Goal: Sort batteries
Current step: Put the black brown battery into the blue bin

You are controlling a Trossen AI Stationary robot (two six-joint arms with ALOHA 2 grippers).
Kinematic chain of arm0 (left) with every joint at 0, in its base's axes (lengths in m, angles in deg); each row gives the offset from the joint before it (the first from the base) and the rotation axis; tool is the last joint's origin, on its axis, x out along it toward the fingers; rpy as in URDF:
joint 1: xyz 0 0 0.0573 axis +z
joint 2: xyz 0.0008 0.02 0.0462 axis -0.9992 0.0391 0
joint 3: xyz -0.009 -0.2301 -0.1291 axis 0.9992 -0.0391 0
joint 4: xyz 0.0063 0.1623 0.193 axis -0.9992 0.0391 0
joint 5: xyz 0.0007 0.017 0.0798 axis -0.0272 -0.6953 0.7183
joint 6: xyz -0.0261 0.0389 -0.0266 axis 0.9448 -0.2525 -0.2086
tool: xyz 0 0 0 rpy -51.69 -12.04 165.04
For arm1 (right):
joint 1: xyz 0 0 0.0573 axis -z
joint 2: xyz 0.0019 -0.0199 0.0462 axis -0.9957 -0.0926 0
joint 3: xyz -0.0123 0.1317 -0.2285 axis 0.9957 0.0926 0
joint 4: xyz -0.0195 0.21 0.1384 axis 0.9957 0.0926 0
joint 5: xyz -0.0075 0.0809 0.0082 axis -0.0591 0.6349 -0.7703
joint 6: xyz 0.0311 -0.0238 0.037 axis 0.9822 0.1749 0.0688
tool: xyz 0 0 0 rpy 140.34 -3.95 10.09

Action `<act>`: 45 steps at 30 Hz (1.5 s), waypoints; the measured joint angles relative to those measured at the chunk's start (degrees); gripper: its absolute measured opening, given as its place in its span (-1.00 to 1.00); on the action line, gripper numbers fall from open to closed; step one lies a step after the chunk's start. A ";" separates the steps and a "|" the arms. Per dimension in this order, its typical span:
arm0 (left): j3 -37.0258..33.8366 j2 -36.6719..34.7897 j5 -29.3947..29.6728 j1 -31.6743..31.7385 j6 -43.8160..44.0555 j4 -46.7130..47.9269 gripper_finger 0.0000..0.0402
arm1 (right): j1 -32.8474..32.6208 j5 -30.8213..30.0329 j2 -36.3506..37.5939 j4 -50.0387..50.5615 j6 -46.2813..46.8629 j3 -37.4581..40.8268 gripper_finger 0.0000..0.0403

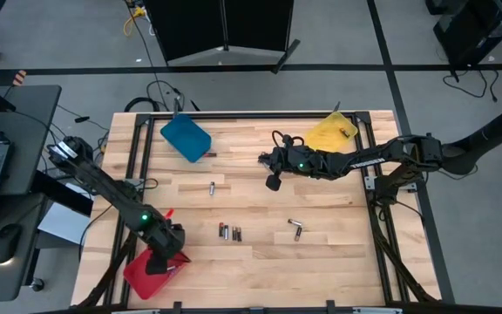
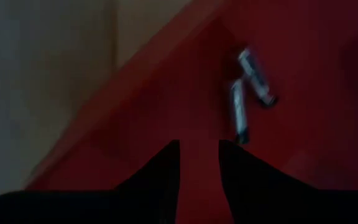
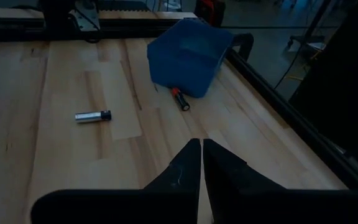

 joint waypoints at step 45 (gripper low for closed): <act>-20.18 -13.49 11.81 37.16 -45.34 -61.71 -0.98 | -10.75 18.61 -12.92 14.56 9.83 -10.28 -0.64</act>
